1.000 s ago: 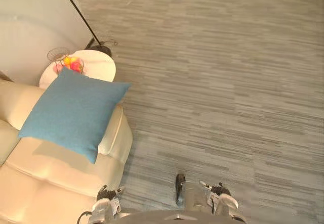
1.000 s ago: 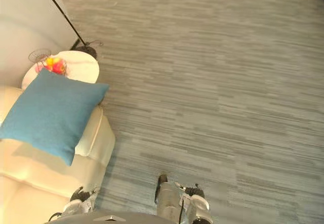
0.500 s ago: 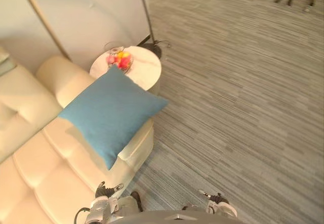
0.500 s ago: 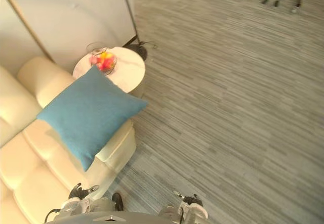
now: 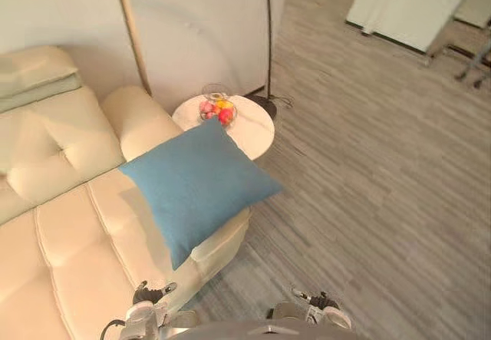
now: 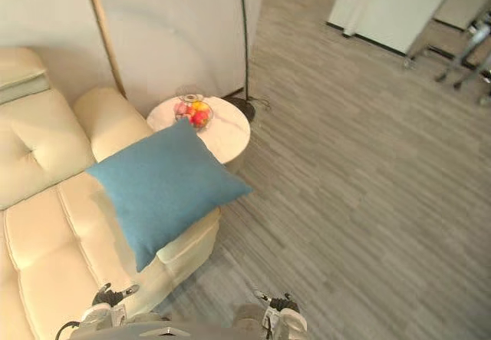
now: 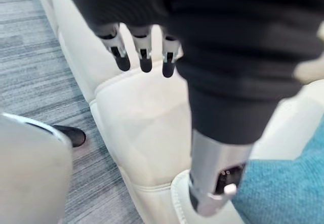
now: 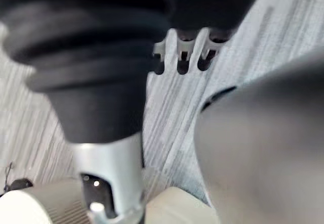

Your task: Pick up cushions and gather them together orderly.

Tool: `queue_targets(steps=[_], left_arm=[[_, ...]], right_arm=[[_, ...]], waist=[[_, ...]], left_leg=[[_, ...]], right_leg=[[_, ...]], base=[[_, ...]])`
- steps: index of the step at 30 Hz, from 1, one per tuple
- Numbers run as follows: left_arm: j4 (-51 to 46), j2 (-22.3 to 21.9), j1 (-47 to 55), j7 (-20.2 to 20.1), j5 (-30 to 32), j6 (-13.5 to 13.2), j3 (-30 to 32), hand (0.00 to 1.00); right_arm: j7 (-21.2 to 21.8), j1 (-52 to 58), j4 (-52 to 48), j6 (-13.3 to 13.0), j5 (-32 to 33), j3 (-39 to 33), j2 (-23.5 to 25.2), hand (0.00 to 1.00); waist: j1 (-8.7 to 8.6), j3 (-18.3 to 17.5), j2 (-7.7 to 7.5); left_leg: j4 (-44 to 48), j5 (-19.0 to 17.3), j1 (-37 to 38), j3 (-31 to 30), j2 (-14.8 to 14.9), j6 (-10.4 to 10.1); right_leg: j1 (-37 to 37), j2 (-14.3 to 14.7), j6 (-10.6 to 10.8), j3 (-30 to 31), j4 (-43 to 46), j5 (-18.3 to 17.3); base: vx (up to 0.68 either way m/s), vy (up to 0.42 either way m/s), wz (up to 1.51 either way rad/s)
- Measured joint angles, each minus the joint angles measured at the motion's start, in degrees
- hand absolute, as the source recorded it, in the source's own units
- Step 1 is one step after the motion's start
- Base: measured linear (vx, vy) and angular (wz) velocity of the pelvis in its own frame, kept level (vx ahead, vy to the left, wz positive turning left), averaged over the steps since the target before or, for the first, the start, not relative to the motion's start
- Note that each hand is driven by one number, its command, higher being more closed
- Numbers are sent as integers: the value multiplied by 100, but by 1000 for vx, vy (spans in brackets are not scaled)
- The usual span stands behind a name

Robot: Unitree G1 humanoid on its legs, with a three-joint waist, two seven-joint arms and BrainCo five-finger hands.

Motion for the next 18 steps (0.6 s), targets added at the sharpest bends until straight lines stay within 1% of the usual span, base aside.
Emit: queue_targets(steps=[1,2,3,4,5,6,7,8,9,10,12,13,14,15,16,17,18], left_arm=[[-7,-38,9,0,-40,-3,103,0],[-21,-52,13,0,-45,-5,161,0],[-48,-82,23,-2,-52,-14,290,0],[-42,-227,47,9,-62,-16,432,0],[-51,-297,80,10,-70,-21,486,0],[-72,-415,122,21,-111,-38,569,0],[-77,-487,134,23,-140,-44,591,0],[-82,-493,142,21,-175,-44,622,0],[-90,-496,143,20,-210,-44,628,0],[-146,-499,140,12,-264,-44,626,0],[-222,-493,143,11,-280,-46,616,0],[-221,-479,139,11,-280,-46,572,0],[-215,-445,139,9,-274,-45,467,0],[-201,-427,139,9,-271,-44,419,0],[-163,-368,133,5,-270,-43,308,0],[-156,-301,132,-3,-260,-40,205,0],[-142,-276,132,-3,-260,-39,171,0]], right_arm=[[-1,5,-2,4,0,-5,3,0],[-2,14,0,9,-4,-13,4,0],[1,49,-2,16,16,-45,53,0],[-2,52,-1,22,0,-141,-5,0],[-3,52,3,27,-9,-155,-41,0],[-3,43,-23,13,-10,-182,-68,0],[-3,42,-41,11,-15,-179,-94,0],[-8,48,-39,16,-13,-180,-103,0],[-8,47,-39,18,-12,-181,-103,0],[-10,52,-35,19,-11,-181,-91,0],[-17,57,-25,19,-5,-189,-65,0],[-18,53,-11,18,1,-229,-58,0],[-18,55,-3,19,2,-237,-54,0],[-18,54,-3,19,4,-235,-53,0],[-18,51,-1,18,10,-234,-46,0],[-15,50,0,18,15,-235,-36,0],[-16,52,4,19,16,-237,-36,0]], waist=[[-12,-1,-5],[-3,-6,-21],[-1,-48,-130],[25,-68,-12],[53,-125,107],[72,-160,270],[31,-161,329],[10,-174,357],[18,-175,362],[26,-178,360],[50,-156,309],[54,-177,347],[70,-174,320],[68,-182,317],[65,-191,298],[46,-184,242],[32,-181,230]], left_leg=[[14,-55,-37,-322,-3,-90],[37,-92,-59,-451,-25,-153],[162,-158,-119,-717,-103,-276],[182,-187,-106,-947,18,-363],[195,-166,-110,-958,108,-399],[204,-107,-135,-926,243,-462],[205,-35,-158,-838,325,-551],[255,49,-229,-679,444,-683],[313,58,-272,-605,500,-695],[497,93,-417,-420,588,-750],[684,133,-570,0,656,-745],[662,153,-604,326,681,-737],[523,217,-593,620,674,-730],[412,275,-581,721,658,-728],[100,477,-493,863,589,-692],[-204,730,-428,964,503,-628],[-303,810,-414,994,479,-606]], right_leg=[[20,139,5,523,-531,213],[57,168,12,683,-759,301],[121,108,58,723,-854,692],[101,151,-9,426,-582,581],[105,187,-58,300,-518,480],[162,211,-113,40,-447,377],[262,226,-174,-156,-429,341],[401,252,-253,-448,-458,279],[477,269,-263,-574,-501,273],[646,307,-287,-829,-623,275],[831,302,-305,-1073,-784,281],[932,296,-314,-1167,-889,287],[974,273,-321,-1204,-978,301],[982,262,-314,-1233,-1044,332],[983,219,-291,-1275,-1193,422],[986,181,-272,-1285,-1365,536],[993,176,-265,-1289,-1437,584]], base=[[213,-354,137],[261,-424,145],[292,-457,138],[269,-372,127],[284,-298,100],[233,-194,80],[347,-274,106],[275,-215,91],[309,-240,98],[185,-152,87],[129,-107,74],[63,-32,46],[48,-18,39],[17,13,24],[3,29,18],[-11,33,16],[-32,31,11]])
